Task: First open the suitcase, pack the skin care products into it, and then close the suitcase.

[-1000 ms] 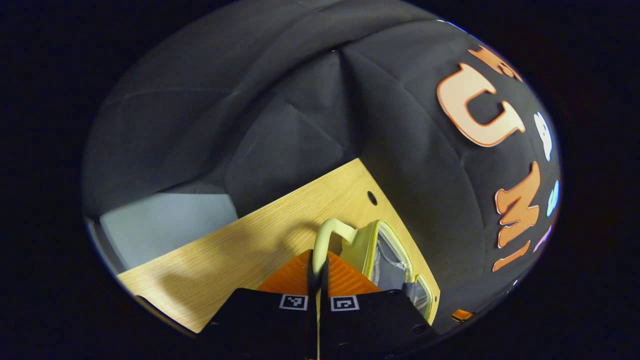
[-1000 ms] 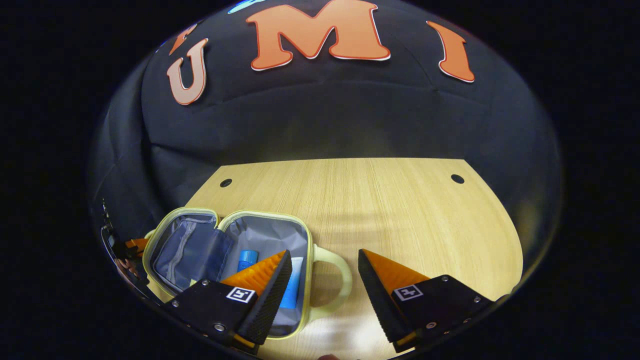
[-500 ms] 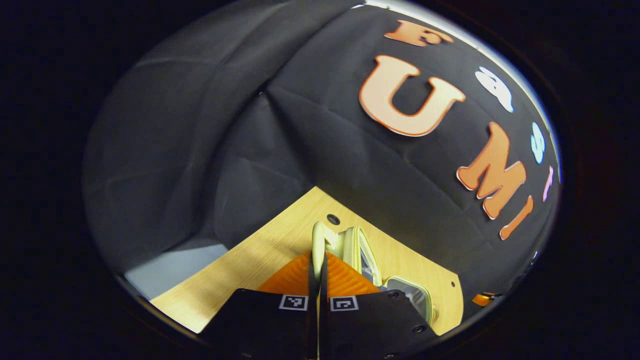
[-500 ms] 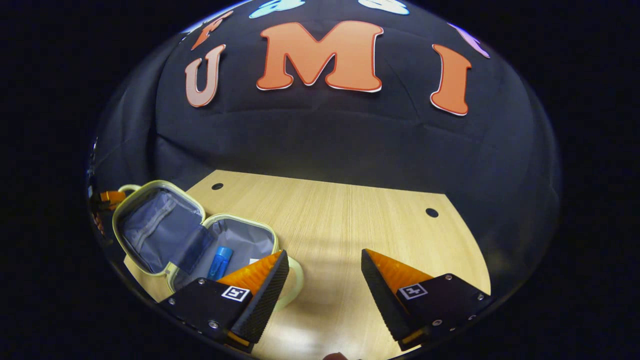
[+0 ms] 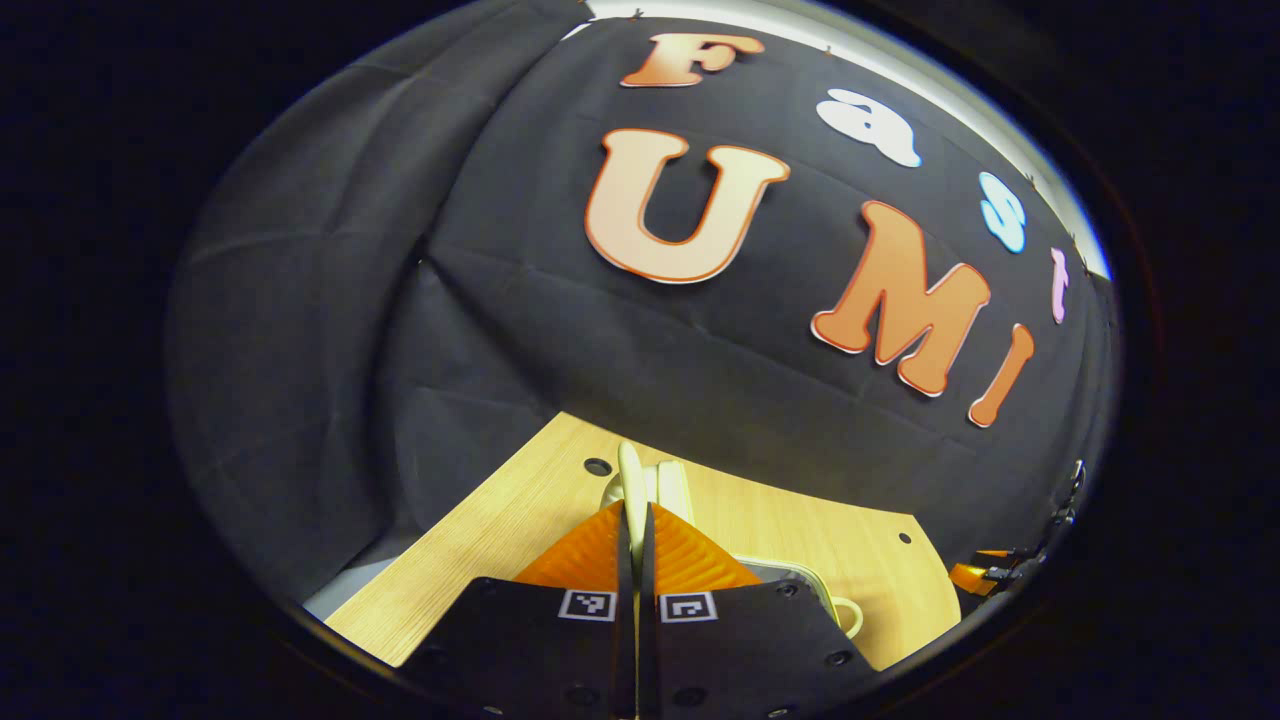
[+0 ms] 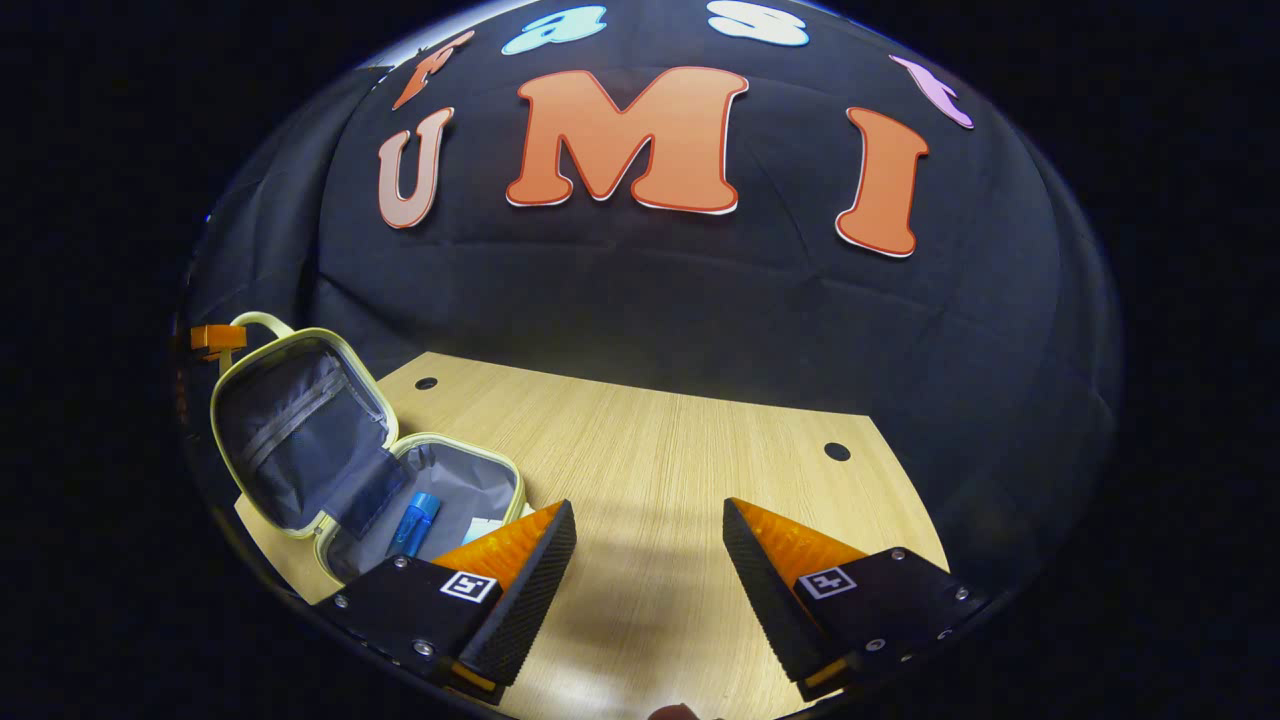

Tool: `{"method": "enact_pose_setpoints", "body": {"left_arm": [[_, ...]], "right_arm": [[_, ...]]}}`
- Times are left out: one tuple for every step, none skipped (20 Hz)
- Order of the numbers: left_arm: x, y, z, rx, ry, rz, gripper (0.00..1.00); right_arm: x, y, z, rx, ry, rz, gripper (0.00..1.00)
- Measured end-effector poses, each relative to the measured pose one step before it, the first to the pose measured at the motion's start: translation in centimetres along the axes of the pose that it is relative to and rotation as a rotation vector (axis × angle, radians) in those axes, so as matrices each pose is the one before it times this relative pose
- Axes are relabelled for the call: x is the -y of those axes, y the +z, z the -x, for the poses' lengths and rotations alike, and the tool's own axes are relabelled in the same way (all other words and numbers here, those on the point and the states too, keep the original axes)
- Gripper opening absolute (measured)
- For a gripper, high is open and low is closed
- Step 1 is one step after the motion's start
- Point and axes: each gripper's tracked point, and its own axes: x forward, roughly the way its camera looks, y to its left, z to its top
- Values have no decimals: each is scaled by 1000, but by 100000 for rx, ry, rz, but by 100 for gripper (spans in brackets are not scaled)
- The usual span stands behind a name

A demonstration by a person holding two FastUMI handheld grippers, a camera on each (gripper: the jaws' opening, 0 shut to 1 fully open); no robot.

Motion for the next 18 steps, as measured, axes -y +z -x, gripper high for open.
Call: {"method": "enact_pose_setpoints", "body": {"left_arm": [[1077, 314, 192, 364, -1432, -1526, 1], [1704, 70, 28, -34, -2139, -1379, 2], [1379, 115, 111, 75, -1639, -1596, 1], [1192, -69, -263, 26, -940, -1175, 1], [1213, -20, -126, 10, -1008, -99, 1], [1605, -19, -84, -28, -2108, 366, 1], [1546, -110, 90, -19, -2116, -283, 2], [1425, -93, -339, 64, -1755, -587, 2], [1310, -379, -186, -377, -1095, -838, 2], [1273, -375, -365, -846, -1279, -517, 2], [958, -262, -191, -353, -1148, -391, 1], [934, -223, -127, -569, -1028, 84, 1], [848, -291, -94, -513, -430, -290, 1], [796, -278, -318, -464, -609, 279, 1], [791, -462, -90, -831, -966, 625, 1], [994, -422, -240, -593, -1196, 469, 2], [1035, -627, -218, -1313, -886, -618, 1], [830, -555, -279, -534, -557, -1264, 2]], "right_arm": [[427, -101, 121, 340, -382, 278, 94], [408, -54, 231, 518, 75, 13, 94], [450, 97, 294, 672, -258, -106, 94], [441, -14, 131, 745, -91, -306, 94], [377, -89, 303, 349, -169, -536, 94], [373, -141, 128, 252, -30, -873, 94], [256, -145, 298, 134, 266, -956, 94], [439, -255, 107, 65, -327, -768, 94], [359, -198, 182, 139, 2, -441, 94], [407, -268, 195, 53, -389, -111, 94], [387, -286, 200, -181, -26, 14, 94], [408, -321, 297, -523, -106, -297, 94], [346, -330, 220, -492, 192, -978, 94], [269, -296, 170, -199, 202, -1113, 94], [460, -270, 280, 155, -281, -700, 94], [501, -171, 244, 375, -165, -241, 94], [650, -235, 248, 376, -696, 112, 94], [431, -223, 311, -100, -59, 26, 94]]}}
